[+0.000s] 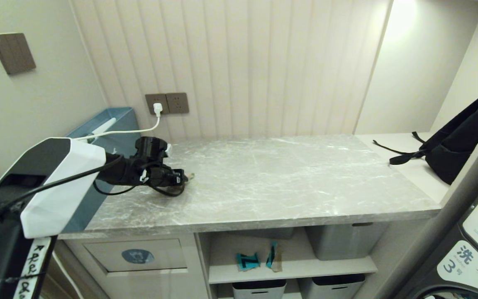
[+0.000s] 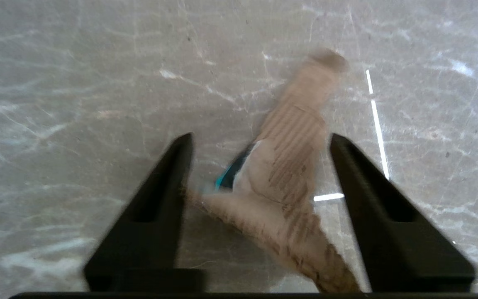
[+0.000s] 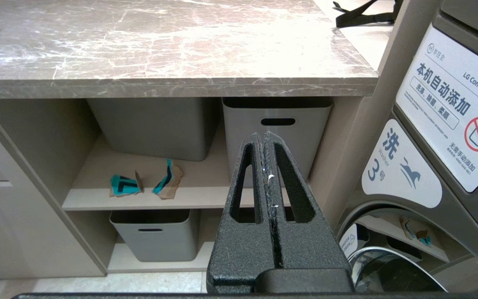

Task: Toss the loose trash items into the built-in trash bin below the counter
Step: Pick up the garbage

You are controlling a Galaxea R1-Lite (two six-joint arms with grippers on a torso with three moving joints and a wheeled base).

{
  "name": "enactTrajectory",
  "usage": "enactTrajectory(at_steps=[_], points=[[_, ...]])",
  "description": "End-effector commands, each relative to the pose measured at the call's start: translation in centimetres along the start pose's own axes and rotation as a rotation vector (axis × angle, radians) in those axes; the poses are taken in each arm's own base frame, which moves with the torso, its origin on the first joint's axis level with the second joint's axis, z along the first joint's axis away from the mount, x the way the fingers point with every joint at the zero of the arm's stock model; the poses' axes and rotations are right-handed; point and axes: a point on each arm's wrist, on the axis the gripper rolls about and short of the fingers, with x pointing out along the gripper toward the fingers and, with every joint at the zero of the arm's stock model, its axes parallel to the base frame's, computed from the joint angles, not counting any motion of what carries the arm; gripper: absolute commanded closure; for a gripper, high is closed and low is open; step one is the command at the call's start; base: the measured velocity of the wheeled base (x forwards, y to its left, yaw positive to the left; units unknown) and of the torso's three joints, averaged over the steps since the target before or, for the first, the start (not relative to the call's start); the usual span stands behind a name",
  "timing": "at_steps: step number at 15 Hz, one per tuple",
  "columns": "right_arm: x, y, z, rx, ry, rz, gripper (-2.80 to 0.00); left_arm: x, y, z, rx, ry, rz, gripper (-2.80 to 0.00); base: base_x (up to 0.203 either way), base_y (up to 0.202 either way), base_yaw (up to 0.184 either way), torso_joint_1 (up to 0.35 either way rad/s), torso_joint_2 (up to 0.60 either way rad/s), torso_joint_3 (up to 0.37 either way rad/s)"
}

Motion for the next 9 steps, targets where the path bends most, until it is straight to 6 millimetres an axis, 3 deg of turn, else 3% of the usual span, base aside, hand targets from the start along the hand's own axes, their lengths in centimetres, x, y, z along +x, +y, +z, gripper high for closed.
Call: enactTrajectory(at_steps=[1, 9], points=[[0.01, 0.0, 0.0, 0.0, 0.001, 0.002, 0.0, -0.03, -0.01, 0.15, 0.0, -0.005, -0.001, 0.0, 0.0, 0.0, 0.0, 0.0, 0.0, 0.0], [0.01, 0.0, 0.0, 0.0, 0.001, 0.001, 0.0, -0.14, -0.16, 0.05, 0.002, 0.001, -0.002, 0.0, 0.0, 0.0, 0.0, 0.0, 0.0, 0.0]])
